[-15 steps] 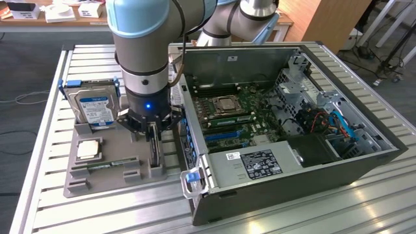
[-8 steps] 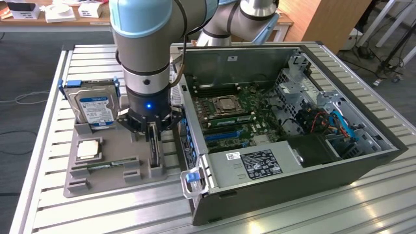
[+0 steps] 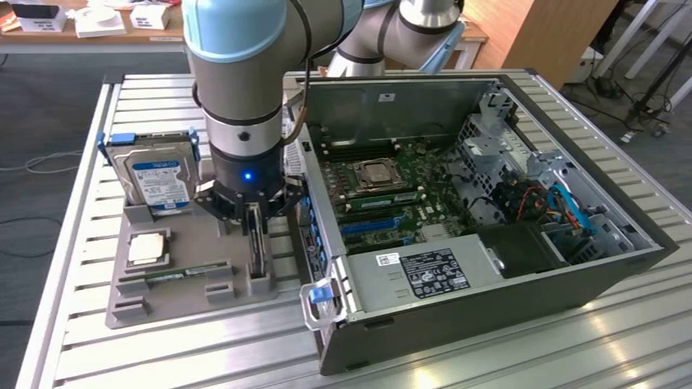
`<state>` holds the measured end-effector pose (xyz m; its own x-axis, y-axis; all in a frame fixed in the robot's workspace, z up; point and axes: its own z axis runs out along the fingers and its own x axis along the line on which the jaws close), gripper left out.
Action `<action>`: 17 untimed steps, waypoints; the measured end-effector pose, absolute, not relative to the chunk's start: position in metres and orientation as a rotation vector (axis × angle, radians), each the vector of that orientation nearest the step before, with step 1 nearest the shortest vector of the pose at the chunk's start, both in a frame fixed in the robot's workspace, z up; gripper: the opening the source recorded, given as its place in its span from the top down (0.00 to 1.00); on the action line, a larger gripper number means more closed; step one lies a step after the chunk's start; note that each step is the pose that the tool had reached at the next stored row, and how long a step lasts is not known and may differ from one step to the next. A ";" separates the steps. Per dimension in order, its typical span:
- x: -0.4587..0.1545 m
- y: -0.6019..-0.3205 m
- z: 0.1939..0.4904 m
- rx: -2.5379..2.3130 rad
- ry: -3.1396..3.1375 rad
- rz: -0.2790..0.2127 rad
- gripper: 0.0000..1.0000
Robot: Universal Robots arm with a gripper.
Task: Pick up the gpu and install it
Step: 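Pick up the gpu and move the gpu toward the slot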
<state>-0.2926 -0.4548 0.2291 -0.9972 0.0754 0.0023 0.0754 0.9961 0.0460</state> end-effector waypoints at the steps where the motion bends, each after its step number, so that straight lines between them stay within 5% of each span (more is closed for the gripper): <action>1: -0.292 -0.455 0.229 -0.119 -3.138 -0.072 0.67; 17: -0.289 -0.455 0.229 -0.119 -3.108 -0.070 0.67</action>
<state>-0.2890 -0.4548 0.2290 -0.9966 0.0755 0.0321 0.0769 0.9961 0.0436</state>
